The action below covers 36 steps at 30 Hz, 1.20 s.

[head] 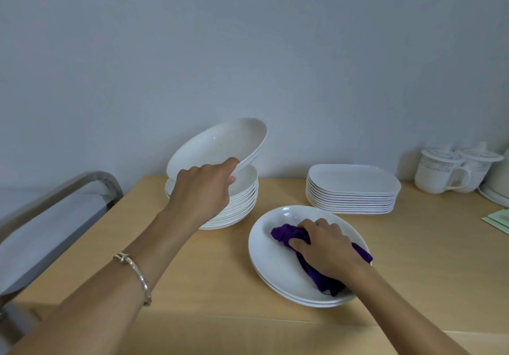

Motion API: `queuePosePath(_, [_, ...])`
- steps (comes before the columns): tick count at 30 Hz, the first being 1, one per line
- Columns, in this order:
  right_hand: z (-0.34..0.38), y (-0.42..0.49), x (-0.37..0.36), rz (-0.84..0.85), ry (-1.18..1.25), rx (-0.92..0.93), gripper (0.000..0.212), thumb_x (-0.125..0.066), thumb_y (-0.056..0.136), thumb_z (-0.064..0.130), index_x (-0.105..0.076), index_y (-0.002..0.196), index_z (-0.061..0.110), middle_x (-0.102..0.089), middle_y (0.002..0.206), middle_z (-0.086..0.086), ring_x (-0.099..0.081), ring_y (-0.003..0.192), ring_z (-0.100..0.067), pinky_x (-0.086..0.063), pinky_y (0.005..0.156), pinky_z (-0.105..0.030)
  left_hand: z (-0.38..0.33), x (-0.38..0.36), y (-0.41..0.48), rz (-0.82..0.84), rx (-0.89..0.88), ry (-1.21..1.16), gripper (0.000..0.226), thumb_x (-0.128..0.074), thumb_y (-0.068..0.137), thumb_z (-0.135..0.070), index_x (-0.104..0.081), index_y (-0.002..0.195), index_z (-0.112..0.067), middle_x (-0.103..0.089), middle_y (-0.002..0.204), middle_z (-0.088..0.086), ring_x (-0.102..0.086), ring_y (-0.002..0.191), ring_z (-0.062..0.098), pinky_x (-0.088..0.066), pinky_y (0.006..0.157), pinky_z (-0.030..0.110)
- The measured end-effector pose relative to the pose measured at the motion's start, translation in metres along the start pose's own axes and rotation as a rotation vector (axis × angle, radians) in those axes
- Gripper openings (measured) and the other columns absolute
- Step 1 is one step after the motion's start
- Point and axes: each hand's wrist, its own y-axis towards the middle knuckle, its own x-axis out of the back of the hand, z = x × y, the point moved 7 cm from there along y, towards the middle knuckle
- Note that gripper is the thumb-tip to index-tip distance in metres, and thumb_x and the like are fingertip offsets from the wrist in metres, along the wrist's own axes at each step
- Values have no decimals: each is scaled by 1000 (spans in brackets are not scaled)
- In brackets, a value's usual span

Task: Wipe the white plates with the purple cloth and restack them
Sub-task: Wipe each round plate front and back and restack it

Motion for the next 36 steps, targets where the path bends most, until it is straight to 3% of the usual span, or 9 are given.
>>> queuePosePath(10, [2, -2, 0, -26, -22, 15, 44, -37, 95, 53, -44, 130, 28, -46, 127, 1, -41, 118, -24, -38, 94, -40, 17, -49, 1, 218, -15, 165, 22, -40, 102, -23, -48, 123, -22, -67, 104, 3, -60, 90, 30, -32, 67, 30])
queuePosePath(13, [1, -3, 0, -40, -22, 19, 44, -37, 95, 53, -43, 131, 28, -46, 127, 1, -41, 117, -24, -38, 95, -39, 15, -54, 6, 264, -59, 176, 26, -36, 104, -27, -44, 129, -22, -66, 113, 3, -61, 101, 31, -33, 70, 32])
queuePosePath(19, [1, -3, -1, -51, -35, 26, 45, -35, 95, 54, -42, 132, 29, -45, 128, 2, -41, 116, -23, -38, 95, -39, 12, -66, 7, 382, -68, 114, 33, -28, 106, -29, -38, 138, -21, -59, 125, 1, -57, 110, 31, -33, 77, 34])
queuePosePath(26, [1, -3, -2, -49, -32, 29, 45, -35, 95, 55, -41, 132, 29, -44, 129, 2, -40, 117, -23, -37, 96, -38, 13, -78, 5, 391, -18, 44, 36, -23, 106, -30, -42, 136, -21, -56, 131, -2, -55, 114, 28, -33, 78, 34])
queuePosePath(29, [1, -3, -2, -46, -35, 34, 44, -35, 95, 55, -41, 131, 30, -44, 129, 3, -39, 117, -22, -36, 96, -38, 18, -88, 2, 416, 22, -9, 46, -23, 106, -36, -34, 147, -21, -45, 149, -1, -44, 133, 24, -36, 96, 38])
queuePosePath(31, [1, -3, -2, -48, -37, 34, 45, -34, 95, 55, -41, 132, 30, -44, 129, 2, -39, 117, -23, -36, 96, -39, 17, -88, 2, 322, -10, 31, 63, -18, 101, -48, -23, 155, -16, -28, 161, 8, -29, 146, 27, -25, 114, 48])
queuePosePath(33, [1, -4, -1, -42, -45, 35, 46, -33, 95, 55, -41, 133, 29, -44, 130, 2, -39, 118, -23, -36, 96, -39, 2, -76, -8, 144, -92, -31, 72, -23, 94, -50, -41, 147, -4, -40, 153, 19, -42, 139, 36, -34, 109, 57])
queuePosePath(35, [2, -5, -1, -30, -51, 41, 47, -33, 95, 56, -40, 133, 29, -43, 131, 2, -39, 119, -24, -36, 97, -39, -22, -66, -30, -15, -229, -177, 61, -37, 93, -44, -51, 136, -3, -52, 142, 18, -52, 129, 33, -42, 105, 45])
queuePosePath(36, [2, -5, -2, -19, -51, 45, 48, -34, 95, 56, -40, 134, 29, -43, 132, 2, -38, 120, -24, -35, 97, -39, -36, -65, -45, -24, -278, -267, 59, -40, 94, -45, -46, 138, -6, -49, 144, 12, -47, 130, 26, -35, 108, 35])
